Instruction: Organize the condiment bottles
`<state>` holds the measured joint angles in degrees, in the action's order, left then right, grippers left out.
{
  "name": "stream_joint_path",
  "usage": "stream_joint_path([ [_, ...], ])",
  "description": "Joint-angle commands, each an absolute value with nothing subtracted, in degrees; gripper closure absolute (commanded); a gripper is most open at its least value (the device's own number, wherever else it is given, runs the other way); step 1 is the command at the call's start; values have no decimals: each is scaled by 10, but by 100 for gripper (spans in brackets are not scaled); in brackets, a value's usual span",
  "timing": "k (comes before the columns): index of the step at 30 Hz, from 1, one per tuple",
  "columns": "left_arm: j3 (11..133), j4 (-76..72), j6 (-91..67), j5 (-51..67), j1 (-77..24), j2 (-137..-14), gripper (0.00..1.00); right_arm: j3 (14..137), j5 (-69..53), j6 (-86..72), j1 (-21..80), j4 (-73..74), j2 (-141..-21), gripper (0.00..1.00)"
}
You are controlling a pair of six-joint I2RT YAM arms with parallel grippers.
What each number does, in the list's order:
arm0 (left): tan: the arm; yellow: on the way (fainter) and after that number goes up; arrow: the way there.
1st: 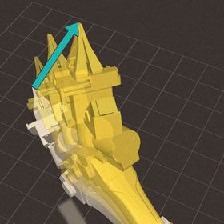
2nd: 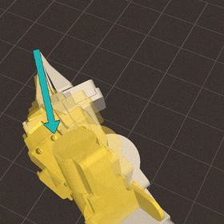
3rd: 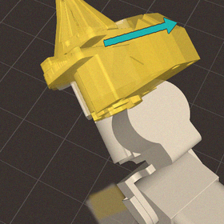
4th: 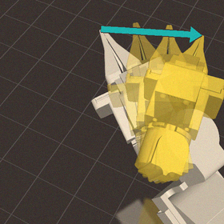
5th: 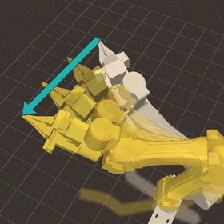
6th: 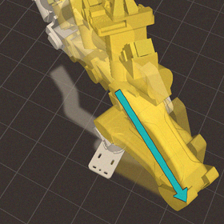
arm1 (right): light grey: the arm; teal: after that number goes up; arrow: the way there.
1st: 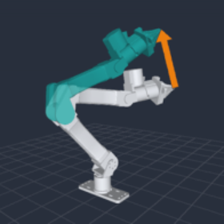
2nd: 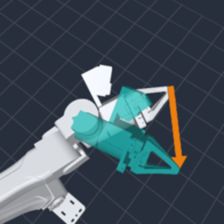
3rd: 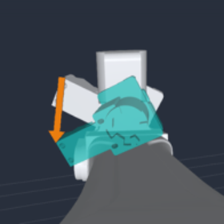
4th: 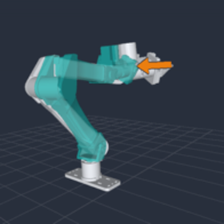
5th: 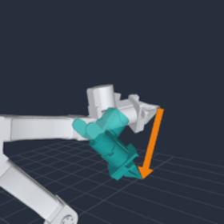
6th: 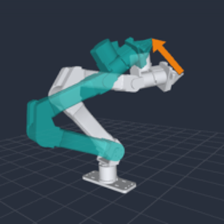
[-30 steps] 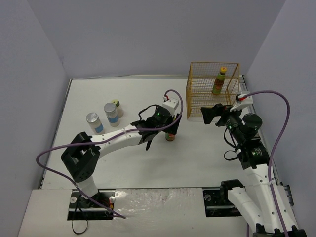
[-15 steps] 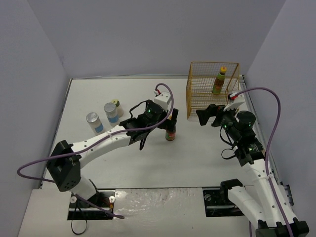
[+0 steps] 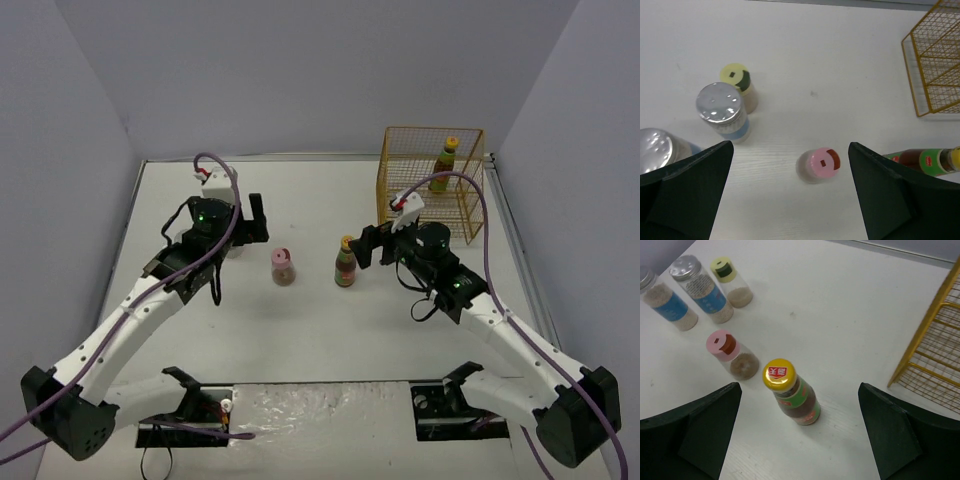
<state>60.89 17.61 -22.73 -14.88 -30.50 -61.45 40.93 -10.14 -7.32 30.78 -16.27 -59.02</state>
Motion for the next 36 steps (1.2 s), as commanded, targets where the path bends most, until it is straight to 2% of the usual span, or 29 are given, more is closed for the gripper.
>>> stream_joint_path([
  [1, 575, 211, -217, -170, -262, -514, 3, 398, -63, -47, 354, -287, -626, 0],
  [9, 498, 270, -215, -190, -233, -376, 3, 369, -13, -34, 386, -370, -698, 4],
  [13, 473, 277, -216, -194, -233, -342, 3, 357, -9, -36, 388, -407, -729, 14],
  [15, 459, 279, -217, -199, -232, -337, 3, 353, -7, -35, 389, -418, -739, 21],
  [19, 459, 286, -220, -195, -232, -339, 3, 346, -4, -31, 390, -437, -753, 43],
  [24, 457, 286, -214, -194, -232, -339, 3, 342, -2, -28, 391, -452, -762, 59],
  [26, 458, 285, -214, -197, -233, -338, 3, 344, -2, -26, 391, -452, -759, 70],
  [27, 458, 285, -214, -198, -232, -338, 3, 347, -2, -25, 391, -450, -758, 72],
  [29, 457, 286, -214, -198, -232, -338, 3, 366, -4, -20, 391, -429, -744, 85],
  [31, 457, 287, -216, -197, -232, -338, 3, 404, -8, -21, 391, -392, -736, 94],
  [33, 457, 287, -216, -196, -232, -340, 3, 452, -8, -22, 391, -364, -726, 99],
  [36, 458, 287, -217, -194, -232, -342, 3, 518, -2, -13, 391, -314, -722, 100],
])
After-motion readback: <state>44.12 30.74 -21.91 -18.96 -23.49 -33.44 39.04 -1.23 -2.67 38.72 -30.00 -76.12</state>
